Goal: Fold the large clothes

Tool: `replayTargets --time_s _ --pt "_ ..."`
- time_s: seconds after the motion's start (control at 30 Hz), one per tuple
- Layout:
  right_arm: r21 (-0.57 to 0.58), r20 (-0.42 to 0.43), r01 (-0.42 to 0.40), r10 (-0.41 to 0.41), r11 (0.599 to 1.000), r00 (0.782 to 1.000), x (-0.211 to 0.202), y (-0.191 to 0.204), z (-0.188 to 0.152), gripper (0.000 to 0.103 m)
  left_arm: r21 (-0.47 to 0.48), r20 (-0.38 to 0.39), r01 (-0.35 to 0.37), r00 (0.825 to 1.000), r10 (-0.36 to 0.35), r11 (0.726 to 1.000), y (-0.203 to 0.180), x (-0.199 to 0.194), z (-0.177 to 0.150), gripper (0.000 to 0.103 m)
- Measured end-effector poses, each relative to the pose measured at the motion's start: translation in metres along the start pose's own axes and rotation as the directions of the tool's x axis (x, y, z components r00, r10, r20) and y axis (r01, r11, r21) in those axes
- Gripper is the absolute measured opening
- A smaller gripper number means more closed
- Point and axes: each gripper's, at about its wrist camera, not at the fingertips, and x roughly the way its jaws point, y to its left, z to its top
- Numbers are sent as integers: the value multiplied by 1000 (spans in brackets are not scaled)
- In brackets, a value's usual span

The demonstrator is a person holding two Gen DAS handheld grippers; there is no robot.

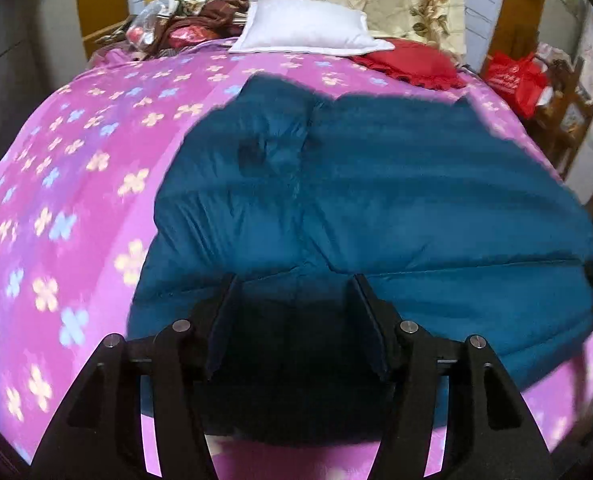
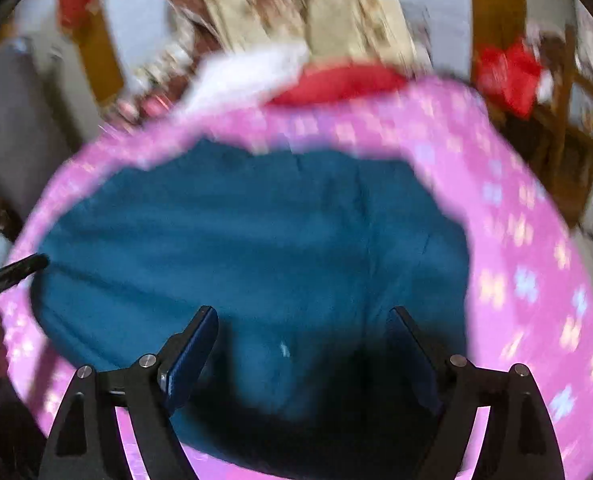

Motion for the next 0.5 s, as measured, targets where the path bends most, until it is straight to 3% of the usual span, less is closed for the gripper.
replayTargets --time_s 0.1,0.2,0.27,0.33,0.4,0.5 --pt "77 31 -5 2 997 1000 -17 -1 -6 84 20 34 -87 996 86 996 -12 -15 -5 56" --pt "22 92 -12 9 1000 996 -55 15 -14 84 19 84 -115 990 113 993 -22 -43 -14 56" --pt "-15 156 -5 7 1000 988 -87 30 -24 84 14 107 -105 989 103 994 -27 -61 -23 59" --pt "-10 210 2 0 1000 978 -116 46 -39 96 18 115 -74 991 71 997 -37 -87 -39 84" --pt "13 249 47 -49 999 967 -141 62 -61 103 17 134 -31 991 28 999 -43 -108 -51 85" --pt "2 263 132 -128 991 956 -161 80 -90 103 57 130 -2 992 -6 998 -60 -132 -67 88"
